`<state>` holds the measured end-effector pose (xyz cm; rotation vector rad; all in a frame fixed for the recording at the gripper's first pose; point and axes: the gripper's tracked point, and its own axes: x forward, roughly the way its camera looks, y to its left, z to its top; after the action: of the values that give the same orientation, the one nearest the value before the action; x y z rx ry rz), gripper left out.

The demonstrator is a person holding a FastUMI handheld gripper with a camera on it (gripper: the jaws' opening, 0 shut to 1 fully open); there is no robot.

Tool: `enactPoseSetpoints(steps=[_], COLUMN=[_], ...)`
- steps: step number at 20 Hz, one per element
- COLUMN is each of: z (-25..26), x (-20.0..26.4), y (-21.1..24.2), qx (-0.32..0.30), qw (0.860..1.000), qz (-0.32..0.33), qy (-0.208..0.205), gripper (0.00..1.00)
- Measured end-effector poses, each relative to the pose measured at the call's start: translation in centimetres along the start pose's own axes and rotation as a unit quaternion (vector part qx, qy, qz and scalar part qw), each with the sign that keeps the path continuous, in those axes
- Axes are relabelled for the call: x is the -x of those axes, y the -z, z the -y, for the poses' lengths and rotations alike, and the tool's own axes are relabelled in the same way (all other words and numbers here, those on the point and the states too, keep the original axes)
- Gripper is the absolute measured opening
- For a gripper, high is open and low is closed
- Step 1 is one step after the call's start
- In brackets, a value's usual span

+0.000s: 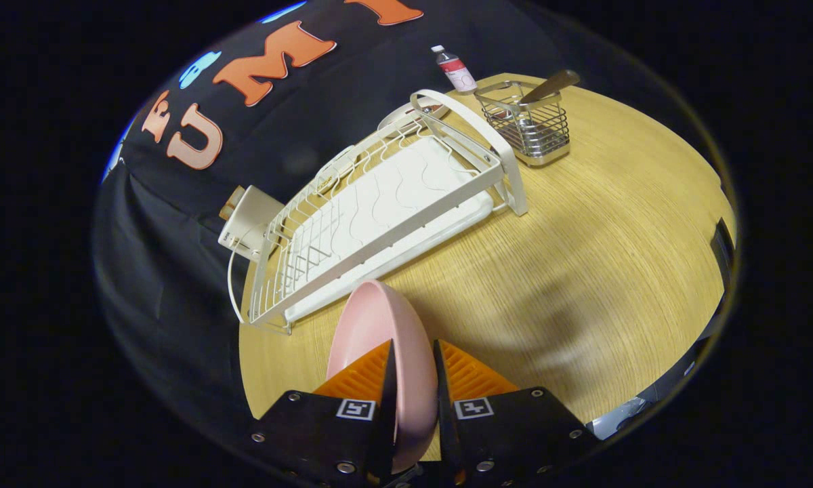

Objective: Take the plate from the dish rack, then take the spoon from the basket and place it into the plate.

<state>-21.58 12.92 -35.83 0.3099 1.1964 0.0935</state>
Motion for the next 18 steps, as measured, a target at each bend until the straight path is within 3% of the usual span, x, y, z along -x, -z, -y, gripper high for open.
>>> enactPoseSetpoints(steps=[6,9,12,18], z=[1.4,3.2,6.0,10.9], x=[-0.2,0.7,2.3,6.3], y=[0.4,-1.2,-4.1,-10.3], qx=[0.010,0.014,0.028,0.060], qw=[1.000,0.999,0.995,0.979], qz=[-0.013,0.011,0.053,0.131], qy=[0.020,0.044,0.078,0.143], gripper=[0.40,0.51,0.71,0.96])
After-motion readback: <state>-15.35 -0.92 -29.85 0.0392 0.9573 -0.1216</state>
